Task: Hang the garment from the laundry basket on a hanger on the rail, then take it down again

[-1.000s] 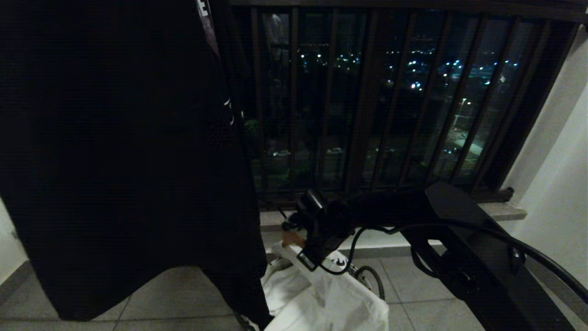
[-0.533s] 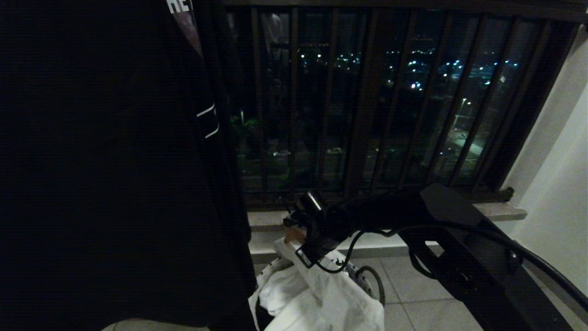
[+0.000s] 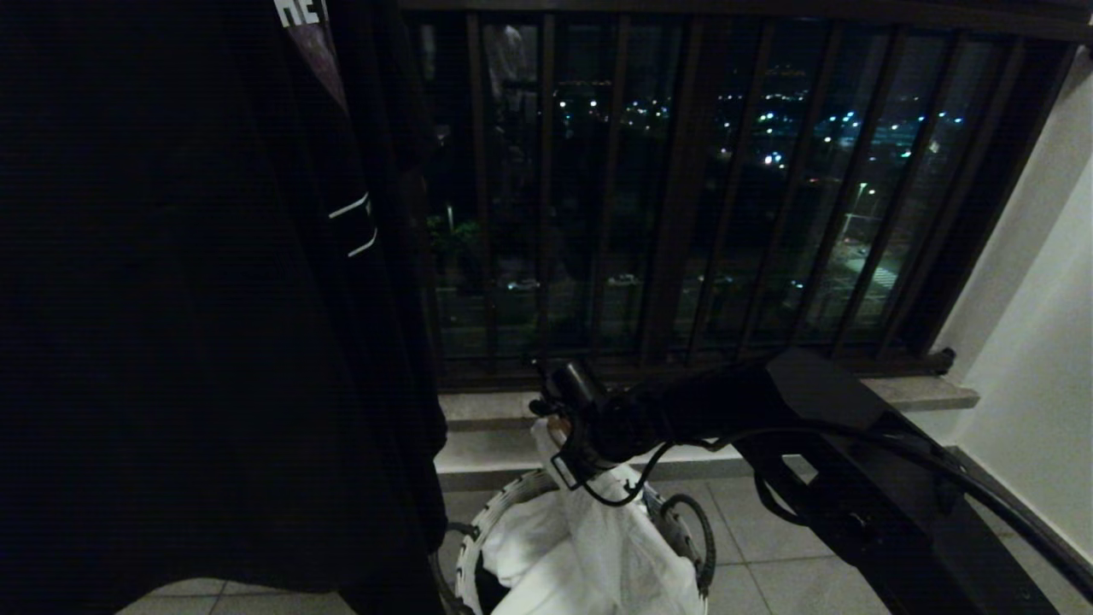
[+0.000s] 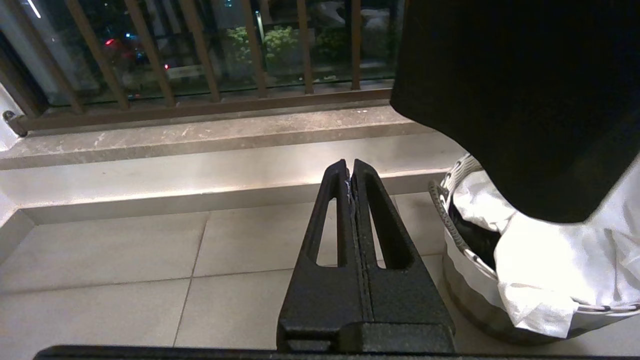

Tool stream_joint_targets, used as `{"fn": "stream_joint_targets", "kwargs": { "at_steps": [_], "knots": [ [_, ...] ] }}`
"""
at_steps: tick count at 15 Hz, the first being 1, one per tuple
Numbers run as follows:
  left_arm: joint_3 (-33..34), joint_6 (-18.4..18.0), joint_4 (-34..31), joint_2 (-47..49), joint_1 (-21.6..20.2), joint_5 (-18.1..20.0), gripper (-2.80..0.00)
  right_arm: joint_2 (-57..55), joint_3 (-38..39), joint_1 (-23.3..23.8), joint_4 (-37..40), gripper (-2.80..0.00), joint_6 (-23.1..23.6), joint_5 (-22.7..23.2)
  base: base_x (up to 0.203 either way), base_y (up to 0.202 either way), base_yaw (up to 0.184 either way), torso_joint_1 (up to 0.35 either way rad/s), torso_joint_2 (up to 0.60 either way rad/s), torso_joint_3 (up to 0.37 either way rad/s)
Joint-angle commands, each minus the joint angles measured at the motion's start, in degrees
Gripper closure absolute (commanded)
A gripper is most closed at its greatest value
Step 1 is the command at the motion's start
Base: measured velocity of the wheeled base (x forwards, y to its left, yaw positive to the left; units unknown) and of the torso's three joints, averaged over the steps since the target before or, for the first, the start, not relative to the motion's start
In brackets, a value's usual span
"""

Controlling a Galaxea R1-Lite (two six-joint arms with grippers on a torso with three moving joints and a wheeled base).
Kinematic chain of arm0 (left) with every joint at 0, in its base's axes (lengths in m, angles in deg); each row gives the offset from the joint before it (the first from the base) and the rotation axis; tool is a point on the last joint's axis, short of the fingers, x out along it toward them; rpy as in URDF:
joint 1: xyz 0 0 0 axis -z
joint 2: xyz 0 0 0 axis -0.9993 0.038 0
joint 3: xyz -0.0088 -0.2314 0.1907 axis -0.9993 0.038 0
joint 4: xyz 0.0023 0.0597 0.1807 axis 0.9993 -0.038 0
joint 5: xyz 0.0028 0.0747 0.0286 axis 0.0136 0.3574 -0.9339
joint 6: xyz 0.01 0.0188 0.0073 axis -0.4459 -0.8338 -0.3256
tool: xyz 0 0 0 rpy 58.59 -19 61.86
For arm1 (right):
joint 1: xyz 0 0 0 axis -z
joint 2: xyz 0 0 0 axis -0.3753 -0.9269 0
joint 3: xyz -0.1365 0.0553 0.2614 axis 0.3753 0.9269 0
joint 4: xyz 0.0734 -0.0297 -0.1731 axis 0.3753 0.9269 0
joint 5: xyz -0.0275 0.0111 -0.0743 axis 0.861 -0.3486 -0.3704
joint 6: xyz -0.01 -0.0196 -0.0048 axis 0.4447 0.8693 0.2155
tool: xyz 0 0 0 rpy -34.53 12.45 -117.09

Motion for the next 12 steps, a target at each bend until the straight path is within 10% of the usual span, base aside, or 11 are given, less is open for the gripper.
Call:
{"fn": "stream_joint_targets", "kwargs": {
  "at_steps": [1, 12],
  "knots": [
    [0.2, 0.0, 0.0, 0.0, 0.0, 0.0, 0.00, -0.3, 1.4, -1.3, -2.8, 0.00, 0.1, -3.9, 0.000, 0.000, 0.000, 0.000, 0.00, 0.000],
    [0.2, 0.0, 0.0, 0.0, 0.0, 0.0, 0.00, -3.1, 2.2, -6.2, -2.5, 0.00, -1.3, -16.3, 0.000, 0.000, 0.000, 0.000, 0.00, 0.000]
  ]
}}
